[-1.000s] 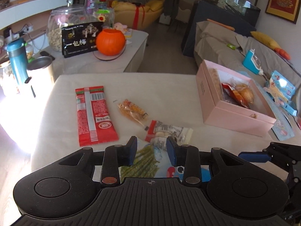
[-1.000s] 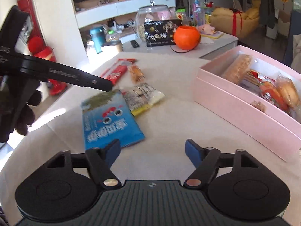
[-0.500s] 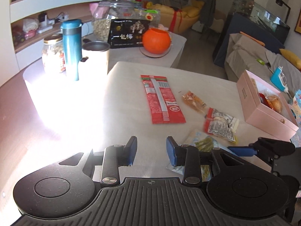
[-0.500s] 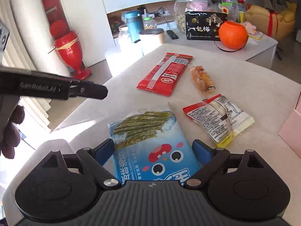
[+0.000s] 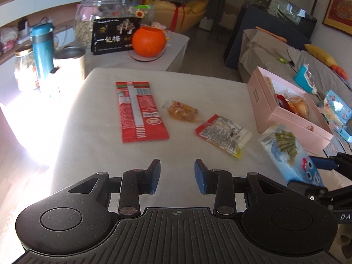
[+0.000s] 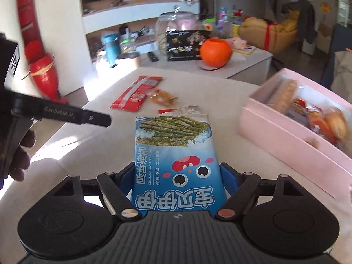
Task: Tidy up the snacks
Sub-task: 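Lift the seaweed packet toward the pink box while the left gripper moves to the white packet, then grasp the white snack packet with the left gripper while the right holds the seaweed packet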
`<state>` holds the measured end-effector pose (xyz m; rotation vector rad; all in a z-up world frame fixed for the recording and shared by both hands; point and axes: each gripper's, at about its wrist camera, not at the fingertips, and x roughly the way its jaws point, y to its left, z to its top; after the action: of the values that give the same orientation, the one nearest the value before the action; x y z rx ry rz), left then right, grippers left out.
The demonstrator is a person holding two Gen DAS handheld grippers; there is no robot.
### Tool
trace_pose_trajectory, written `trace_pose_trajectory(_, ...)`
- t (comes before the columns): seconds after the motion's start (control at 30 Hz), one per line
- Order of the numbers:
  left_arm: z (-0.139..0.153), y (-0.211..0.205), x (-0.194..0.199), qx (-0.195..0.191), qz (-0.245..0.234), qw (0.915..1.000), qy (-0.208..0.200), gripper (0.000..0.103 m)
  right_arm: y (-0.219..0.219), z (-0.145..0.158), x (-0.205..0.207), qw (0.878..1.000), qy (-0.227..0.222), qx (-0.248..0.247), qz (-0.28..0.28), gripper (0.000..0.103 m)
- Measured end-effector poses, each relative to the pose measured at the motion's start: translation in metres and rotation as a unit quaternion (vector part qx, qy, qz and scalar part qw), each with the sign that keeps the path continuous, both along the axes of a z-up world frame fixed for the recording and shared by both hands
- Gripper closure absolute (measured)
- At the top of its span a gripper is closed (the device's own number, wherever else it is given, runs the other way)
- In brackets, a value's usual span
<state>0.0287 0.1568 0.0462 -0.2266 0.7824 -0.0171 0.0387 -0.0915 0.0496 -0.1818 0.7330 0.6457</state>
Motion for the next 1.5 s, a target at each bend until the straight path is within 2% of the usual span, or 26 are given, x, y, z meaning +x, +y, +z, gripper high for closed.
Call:
trace_pose_trajectory(0.13,0.005,-0.037,0.026,0.024,-0.05,0.9983,-0.016,0.065,-0.042,-0.008,0.01,0.996,-0.026,-0.013,-0.089,0.02)
trace_pose_trajectory(0.2,0.004,-0.057,0.045,0.029,-0.078,0.9964,-0.016,0.063,-0.056,-0.019,0.018,0.993,-0.009,-0.005,-0.12,0.018)
trace_pose_trajectory(0.3,0.0,-0.069,0.069,0.018,-0.035,0.9992,-0.005,0.065,-0.067,-0.038,0.026,0.99,0.017,0.018,-0.138,0.016)
trace_pose_trajectory(0.37,0.0,-0.07,0.081,-0.007,-0.007,0.9999,-0.009,0.065,-0.069,-0.044,0.024,0.99,0.003,0.025,-0.141,0.014)
trace_pose_trajectory(0.43,-0.002,-0.074,0.094,-0.006,0.013,0.9998,-0.013,0.065,-0.063,-0.045,0.023,0.99,-0.002,0.014,-0.141,0.014)
trace_pose_trajectory(0.57,-0.012,-0.094,0.112,0.069,-0.007,0.9976,0.002,0.065,-0.059,-0.046,0.023,0.99,-0.007,0.003,-0.14,0.014)
trace_pose_trajectory(0.6,-0.014,-0.097,0.11,0.085,-0.018,0.9962,0.005,0.061,-0.059,-0.046,0.022,0.99,-0.007,0.004,-0.14,0.013)
trace_pose_trajectory(0.7,-0.014,-0.1,0.091,0.138,-0.07,0.988,-0.002,0.06,-0.065,-0.046,0.022,0.99,-0.004,0.021,-0.142,0.013)
trace_pose_trajectory(0.77,-0.013,-0.092,0.077,0.153,-0.089,0.9842,-0.004,0.06,-0.068,-0.046,0.024,0.989,-0.001,0.032,-0.143,0.013)
trace_pose_trajectory(0.83,-0.01,-0.078,0.063,0.169,-0.074,0.9829,-0.006,0.061,-0.069,-0.047,0.024,0.989,0.0,0.035,-0.143,0.013)
trace_pose_trajectory(0.9,-0.005,-0.061,0.053,0.151,-0.044,0.9876,-0.002,0.063,-0.067,-0.047,0.024,0.989,-0.001,0.032,-0.142,0.013)
trace_pose_trajectory(0.97,-0.003,-0.043,0.049,0.104,-0.006,0.9945,0.013,0.063,-0.067,-0.047,0.024,0.989,-0.001,0.031,-0.142,0.013)
trace_pose_trajectory(1.03,-0.003,-0.03,0.05,0.064,0.02,0.9972,0.032,0.063,-0.067,-0.047,0.024,0.989,-0.001,0.03,-0.142,0.012)
trace_pose_trajectory(1.17,-0.004,-0.024,0.053,0.017,0.022,0.9987,0.043,0.063,-0.067,-0.047,0.022,0.989,-0.001,0.03,-0.142,0.012)
trace_pose_trajectory(1.23,-0.005,-0.029,0.059,0.013,0.018,0.9988,0.043,0.063,-0.067,-0.047,0.022,0.989,-0.002,0.029,-0.142,0.012)
trace_pose_trajectory(1.37,-0.011,-0.053,0.072,0.029,-0.002,0.9985,0.046,0.06,-0.068,-0.047,0.022,0.989,-0.002,0.03,-0.142,0.012)
trace_pose_trajectory(1.4,-0.012,-0.06,0.074,0.037,-0.01,0.9982,0.046,0.057,-0.068,-0.046,0.022,0.989,-0.001,0.03,-0.142,0.012)
trace_pose_trajectory(1.5,-0.013,-0.077,0.078,0.069,-0.03,0.9964,0.038,0.057,-0.068,-0.046,0.021,0.989,-0.001,0.031,-0.142,0.012)
